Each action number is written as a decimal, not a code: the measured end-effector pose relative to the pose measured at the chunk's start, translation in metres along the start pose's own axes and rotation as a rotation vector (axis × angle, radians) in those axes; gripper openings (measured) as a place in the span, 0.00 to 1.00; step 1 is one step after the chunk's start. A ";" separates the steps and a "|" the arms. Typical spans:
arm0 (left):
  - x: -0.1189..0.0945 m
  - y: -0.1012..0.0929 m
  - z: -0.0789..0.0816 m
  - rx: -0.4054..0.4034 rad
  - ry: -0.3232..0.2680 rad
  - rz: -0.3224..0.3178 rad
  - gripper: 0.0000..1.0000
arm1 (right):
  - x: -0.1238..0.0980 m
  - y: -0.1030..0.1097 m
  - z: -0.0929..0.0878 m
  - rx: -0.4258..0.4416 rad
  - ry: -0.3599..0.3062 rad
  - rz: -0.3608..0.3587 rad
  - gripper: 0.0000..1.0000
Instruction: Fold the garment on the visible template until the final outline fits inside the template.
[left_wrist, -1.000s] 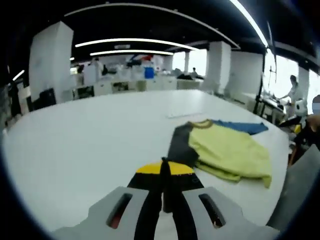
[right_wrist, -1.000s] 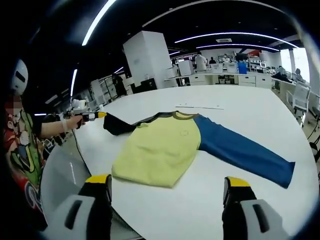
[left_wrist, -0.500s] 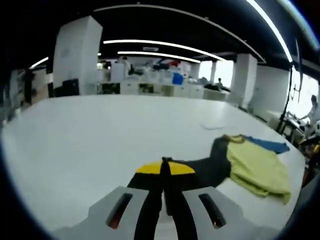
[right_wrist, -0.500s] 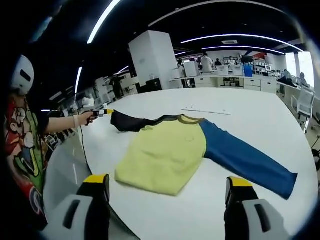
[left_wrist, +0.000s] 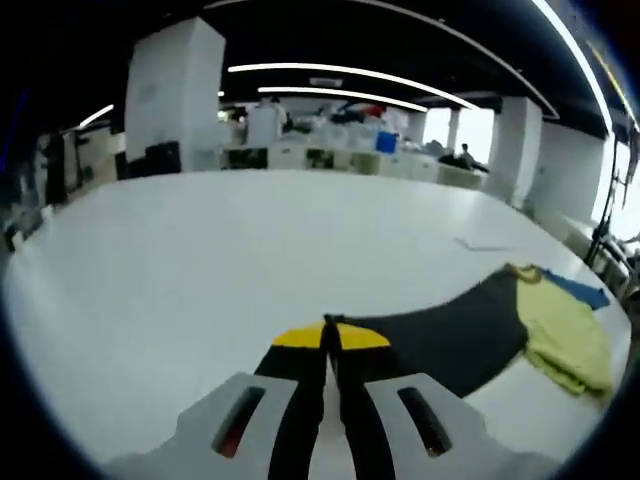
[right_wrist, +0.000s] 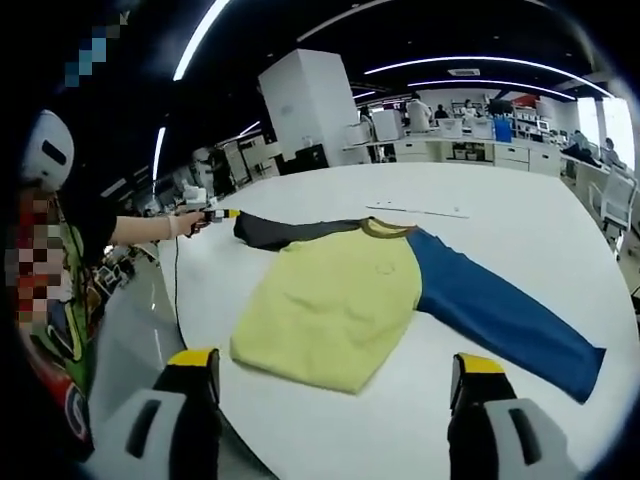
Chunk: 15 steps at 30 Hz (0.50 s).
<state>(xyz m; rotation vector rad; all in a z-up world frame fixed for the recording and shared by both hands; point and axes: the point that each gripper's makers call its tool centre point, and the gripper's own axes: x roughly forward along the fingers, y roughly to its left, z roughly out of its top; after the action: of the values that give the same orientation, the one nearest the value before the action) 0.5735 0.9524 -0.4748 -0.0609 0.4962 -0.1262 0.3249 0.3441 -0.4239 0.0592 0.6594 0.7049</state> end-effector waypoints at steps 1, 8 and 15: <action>0.003 0.002 -0.004 0.002 0.017 0.002 0.00 | 0.001 0.000 -0.001 0.002 0.004 0.000 0.97; 0.029 0.015 -0.024 -0.002 0.094 -0.001 0.00 | 0.008 -0.003 -0.006 0.015 0.041 0.000 0.96; 0.042 0.025 -0.037 -0.033 0.166 0.022 0.00 | 0.013 -0.002 -0.007 0.017 0.056 0.003 0.96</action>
<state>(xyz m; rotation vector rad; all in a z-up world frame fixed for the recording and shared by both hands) 0.5947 0.9701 -0.5289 -0.0778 0.6648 -0.1017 0.3298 0.3493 -0.4370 0.0566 0.7196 0.7057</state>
